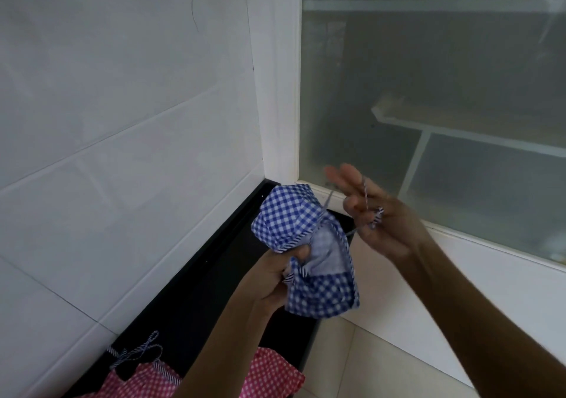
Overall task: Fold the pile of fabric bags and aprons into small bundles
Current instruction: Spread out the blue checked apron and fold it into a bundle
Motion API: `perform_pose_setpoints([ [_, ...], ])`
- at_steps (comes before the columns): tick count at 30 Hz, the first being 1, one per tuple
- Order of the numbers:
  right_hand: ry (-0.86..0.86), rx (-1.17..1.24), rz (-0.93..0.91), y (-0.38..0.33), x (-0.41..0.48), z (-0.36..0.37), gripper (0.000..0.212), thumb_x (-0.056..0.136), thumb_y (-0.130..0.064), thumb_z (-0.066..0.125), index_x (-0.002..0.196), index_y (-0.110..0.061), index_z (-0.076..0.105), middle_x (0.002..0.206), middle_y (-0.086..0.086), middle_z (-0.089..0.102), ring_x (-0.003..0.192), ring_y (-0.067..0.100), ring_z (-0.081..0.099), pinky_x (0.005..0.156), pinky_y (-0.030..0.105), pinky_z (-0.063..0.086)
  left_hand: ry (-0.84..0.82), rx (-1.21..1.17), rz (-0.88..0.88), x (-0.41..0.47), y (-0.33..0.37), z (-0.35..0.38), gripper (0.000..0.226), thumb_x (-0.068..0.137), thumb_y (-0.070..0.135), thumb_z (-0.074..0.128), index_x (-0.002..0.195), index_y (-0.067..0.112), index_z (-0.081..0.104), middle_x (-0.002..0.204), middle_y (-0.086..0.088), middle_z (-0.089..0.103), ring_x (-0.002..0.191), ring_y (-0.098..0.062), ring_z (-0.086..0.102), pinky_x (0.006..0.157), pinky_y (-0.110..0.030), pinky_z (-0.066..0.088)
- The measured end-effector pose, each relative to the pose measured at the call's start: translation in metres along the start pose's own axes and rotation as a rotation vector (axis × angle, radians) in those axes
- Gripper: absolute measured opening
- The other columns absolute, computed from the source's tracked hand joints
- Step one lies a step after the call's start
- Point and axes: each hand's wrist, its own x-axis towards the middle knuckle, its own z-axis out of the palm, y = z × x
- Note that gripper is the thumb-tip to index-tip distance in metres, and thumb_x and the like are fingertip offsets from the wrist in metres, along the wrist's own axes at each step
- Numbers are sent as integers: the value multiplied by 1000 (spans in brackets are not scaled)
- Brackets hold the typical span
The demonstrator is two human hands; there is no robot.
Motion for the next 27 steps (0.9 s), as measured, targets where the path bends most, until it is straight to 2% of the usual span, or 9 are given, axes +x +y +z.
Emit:
perform_pose_setpoints([
  [2,162,17,-143,13,1,-1,56,53,-6,89,107,-4,73,124,10,64,82,10,71,56,10,53,-46,-171,-3,4,1,8,65,26,27,99,84,9,79,92,-9,74,82,-20,72,67,-31,59],
  [5,289,-49,-274,15,10,-4,56,60,-18,82,111,1,68,128,15,61,111,23,64,78,21,55,-27,-230,119,8,3,5,64,33,20,98,92,8,77,101,-11,73,88,-23,71,69,-33,59],
  [8,358,-173,-269,12,12,-6,77,51,-32,91,115,-1,63,126,13,63,116,23,61,91,26,52,46,-165,196,5,5,7,59,54,10,89,109,6,67,102,-11,73,89,-23,71,68,-31,58],
  [11,338,-371,-189,12,8,-10,52,53,-41,89,97,-17,75,123,3,66,116,18,61,93,25,51,146,18,261,1,5,6,48,68,2,64,115,9,58,99,-3,74,91,-17,71,71,-26,57],
  [13,326,-636,-110,11,4,-6,35,65,-40,76,98,-30,75,121,-7,67,117,12,60,95,23,49,144,137,256,-1,6,1,48,67,3,64,114,10,60,100,-1,74,93,-15,70,73,-23,56],
  [16,314,-1010,-18,10,0,7,47,73,-34,67,119,-27,63,116,-13,68,109,4,63,93,19,49,92,352,152,-6,14,-3,30,73,-2,65,96,16,70,92,4,75,88,-11,70,71,-18,53],
  [20,299,-1097,-13,25,2,15,59,74,-3,75,129,-14,57,115,-8,68,104,1,64,88,15,50,99,751,2,-5,28,-1,29,88,-7,54,76,19,56,61,14,62,55,5,55,52,-4,38],
  [23,298,-1117,32,38,2,12,67,73,2,75,134,-12,54,117,-9,66,105,-2,63,87,13,48,79,982,-37,1,34,-2,28,91,-1,54,75,21,48,70,7,49,57,3,45,52,-4,37],
  [27,332,-1155,-12,46,4,14,66,76,-5,75,136,-16,50,113,-17,64,101,-10,61,83,7,46,48,1101,-12,-1,38,-3,14,91,4,59,95,17,56,82,10,52,61,8,51,57,-1,39],
])
